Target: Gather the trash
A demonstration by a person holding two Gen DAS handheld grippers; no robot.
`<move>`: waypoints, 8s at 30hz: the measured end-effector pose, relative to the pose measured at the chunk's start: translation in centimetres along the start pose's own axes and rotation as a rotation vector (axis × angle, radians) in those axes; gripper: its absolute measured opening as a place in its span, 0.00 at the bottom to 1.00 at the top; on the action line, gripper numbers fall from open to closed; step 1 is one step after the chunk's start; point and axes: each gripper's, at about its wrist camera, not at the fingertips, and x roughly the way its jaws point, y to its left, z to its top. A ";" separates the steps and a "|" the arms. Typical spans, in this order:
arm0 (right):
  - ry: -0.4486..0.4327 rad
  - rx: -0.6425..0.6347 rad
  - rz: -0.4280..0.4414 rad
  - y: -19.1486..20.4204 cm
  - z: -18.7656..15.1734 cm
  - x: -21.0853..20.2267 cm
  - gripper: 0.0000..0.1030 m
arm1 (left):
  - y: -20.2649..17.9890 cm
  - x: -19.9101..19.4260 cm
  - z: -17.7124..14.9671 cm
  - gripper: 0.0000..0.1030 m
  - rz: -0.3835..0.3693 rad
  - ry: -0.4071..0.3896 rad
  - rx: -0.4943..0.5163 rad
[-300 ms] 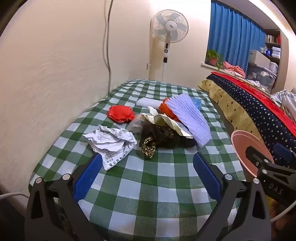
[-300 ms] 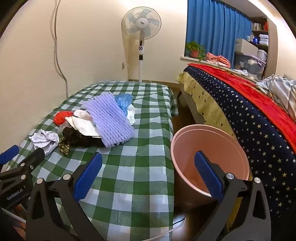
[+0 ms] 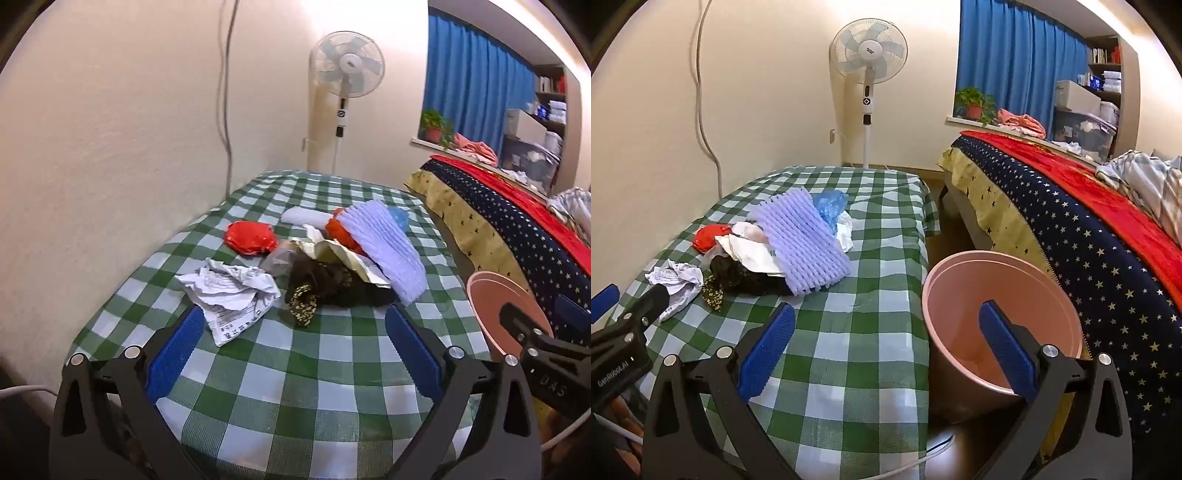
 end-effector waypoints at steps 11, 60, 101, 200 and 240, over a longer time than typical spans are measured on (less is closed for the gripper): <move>0.018 0.013 0.013 -0.1 0.0 0.0 0.95 | -1.6 -0.4 -0.3 0.92 -0.056 0.008 0.063; -0.002 0.000 0.018 0.1 0.2 -0.5 0.94 | -1.3 -0.4 -0.2 0.92 -0.056 0.013 0.043; 0.061 -0.023 0.204 5.2 3.0 8.6 0.53 | 3.9 5.6 1.5 0.45 0.176 0.053 -0.092; 0.063 0.352 0.126 -16.1 4.6 -2.1 0.11 | -7.0 1.9 9.0 0.22 -0.127 -0.072 0.060; 0.107 0.457 0.012 -19.6 2.9 2.8 0.14 | -22.8 9.3 3.5 0.25 -0.522 0.061 0.303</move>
